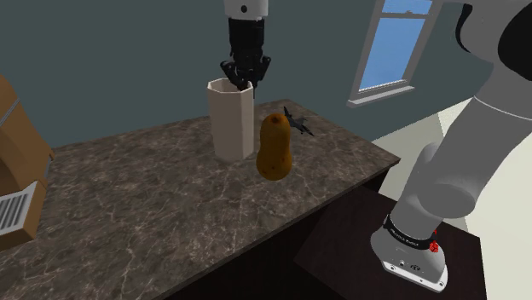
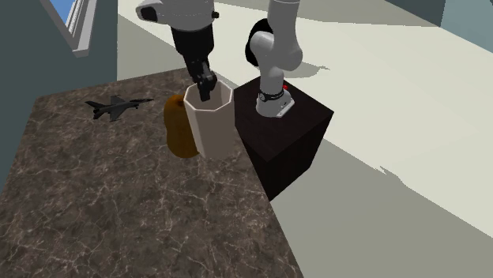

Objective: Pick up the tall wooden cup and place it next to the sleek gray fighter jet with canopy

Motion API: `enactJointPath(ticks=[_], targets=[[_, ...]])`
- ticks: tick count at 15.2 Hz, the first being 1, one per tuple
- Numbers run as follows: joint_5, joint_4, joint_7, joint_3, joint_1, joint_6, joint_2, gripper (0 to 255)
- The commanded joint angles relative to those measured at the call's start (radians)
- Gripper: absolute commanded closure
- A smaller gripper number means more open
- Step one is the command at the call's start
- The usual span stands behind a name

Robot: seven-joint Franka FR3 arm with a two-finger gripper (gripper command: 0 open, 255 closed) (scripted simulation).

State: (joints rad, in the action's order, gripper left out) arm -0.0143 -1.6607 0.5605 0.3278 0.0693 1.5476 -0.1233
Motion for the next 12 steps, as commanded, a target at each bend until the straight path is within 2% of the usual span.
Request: enactJointPath(ticks=[1,12], targets=[[-0.012,-0.048,-0.053,-0.03,-0.019,0.002,-0.05,255],[-0.002,-0.221,-0.332,-0.214,-0.112,0.01,-0.215,255]])
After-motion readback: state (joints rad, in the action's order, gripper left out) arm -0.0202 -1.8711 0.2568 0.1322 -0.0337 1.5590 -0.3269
